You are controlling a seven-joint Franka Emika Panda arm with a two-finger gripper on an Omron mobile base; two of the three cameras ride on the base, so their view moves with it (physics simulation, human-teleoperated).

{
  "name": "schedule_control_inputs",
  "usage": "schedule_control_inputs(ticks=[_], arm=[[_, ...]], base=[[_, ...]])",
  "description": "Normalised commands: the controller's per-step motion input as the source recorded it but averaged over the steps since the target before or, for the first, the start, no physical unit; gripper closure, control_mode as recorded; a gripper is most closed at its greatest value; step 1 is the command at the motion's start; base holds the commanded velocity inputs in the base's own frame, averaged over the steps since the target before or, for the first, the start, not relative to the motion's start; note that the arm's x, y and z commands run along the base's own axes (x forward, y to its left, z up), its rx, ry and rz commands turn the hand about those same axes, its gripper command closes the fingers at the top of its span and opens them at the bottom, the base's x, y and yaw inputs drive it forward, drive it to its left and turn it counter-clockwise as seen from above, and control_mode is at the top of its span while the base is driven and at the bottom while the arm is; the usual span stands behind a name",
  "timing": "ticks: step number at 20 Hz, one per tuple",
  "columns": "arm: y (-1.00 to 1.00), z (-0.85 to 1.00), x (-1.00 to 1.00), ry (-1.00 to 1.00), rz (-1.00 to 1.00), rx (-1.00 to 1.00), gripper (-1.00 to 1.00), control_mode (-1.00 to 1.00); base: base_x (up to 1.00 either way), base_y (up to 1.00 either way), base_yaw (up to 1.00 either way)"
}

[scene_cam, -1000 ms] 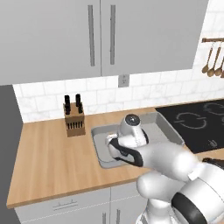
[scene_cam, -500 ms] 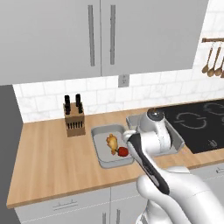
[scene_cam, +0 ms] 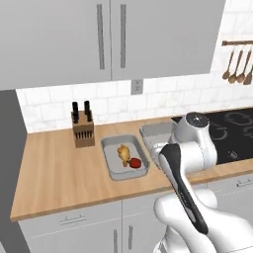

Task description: Place one bell pepper and one chicken drumstick in each tupperware on the nearby counter, to pack two identical lunches.

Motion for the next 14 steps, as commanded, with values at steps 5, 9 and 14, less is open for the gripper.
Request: schedule_control_inputs(ticks=[5, 9, 14], arm=[[0.0, 0.0, 0.0, 0.0, 0.0, 0.0, -1.0, 1.0], [0.0, 0.0, 0.0, 0.0, 0.0, 0.0, -1.0, 1.0], [0.0, 0.0, 0.0, 0.0, 0.0, 0.0, -1.0, 1.0]], base=[[-1.0, 0.28, 0.07], [-0.71, 1.0, 0.04], [-0.07, 1.0, 0.0]])
